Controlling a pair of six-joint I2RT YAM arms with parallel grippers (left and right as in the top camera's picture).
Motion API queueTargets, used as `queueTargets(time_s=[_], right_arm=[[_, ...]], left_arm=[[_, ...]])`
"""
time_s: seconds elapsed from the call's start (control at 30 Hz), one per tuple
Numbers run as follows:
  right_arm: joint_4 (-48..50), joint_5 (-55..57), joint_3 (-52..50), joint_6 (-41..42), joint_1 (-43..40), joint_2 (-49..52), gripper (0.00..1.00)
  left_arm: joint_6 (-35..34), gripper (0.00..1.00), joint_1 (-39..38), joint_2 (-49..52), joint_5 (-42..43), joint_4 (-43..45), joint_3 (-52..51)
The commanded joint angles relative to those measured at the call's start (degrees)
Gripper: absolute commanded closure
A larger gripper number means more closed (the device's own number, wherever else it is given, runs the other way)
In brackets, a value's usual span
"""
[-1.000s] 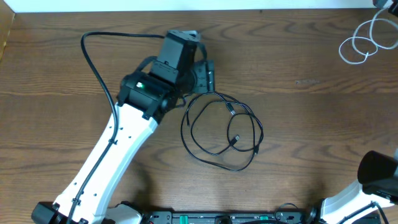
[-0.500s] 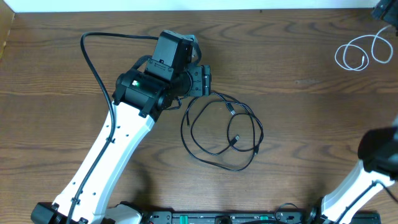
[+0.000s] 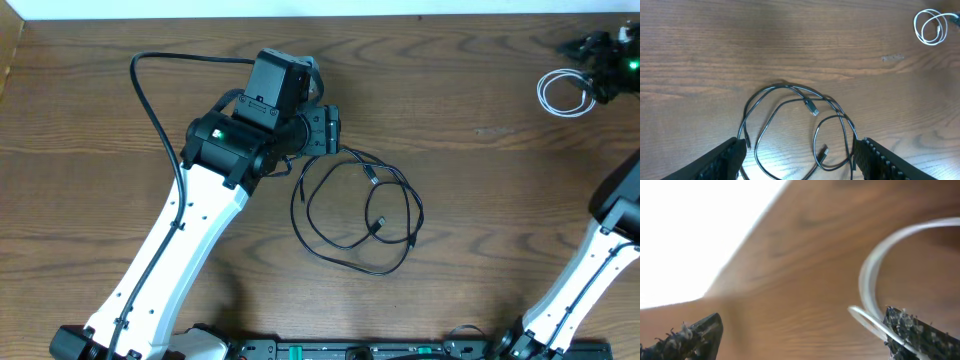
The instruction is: Untangle cables
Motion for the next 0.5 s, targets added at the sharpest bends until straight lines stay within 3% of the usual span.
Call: queueTargets(time_s=[0.0, 0.1, 0.3, 0.47], right_arm=[[0.5, -20.0, 0.6, 0.5, -1.4, -1.7, 0.01], [-1.2, -20.8, 0.6, 0.3, -2.8, -1.7, 0.01], [-11.3, 3.0, 0.6, 4.8, -3.5, -1.7, 0.01], [-13.7, 5.7, 0.6, 4.8, -3.2, -1.7, 0.01]], left_arm=[[0.9, 0.25, 0.0, 0.7, 0.1, -0.1, 1.2], [0.9, 0.25, 0.0, 0.7, 0.1, -0.1, 1.2], [1.0, 0.25, 0.0, 0.7, 0.1, 0.0, 1.2], [1.0, 0.25, 0.0, 0.7, 0.1, 0.2, 1.2]])
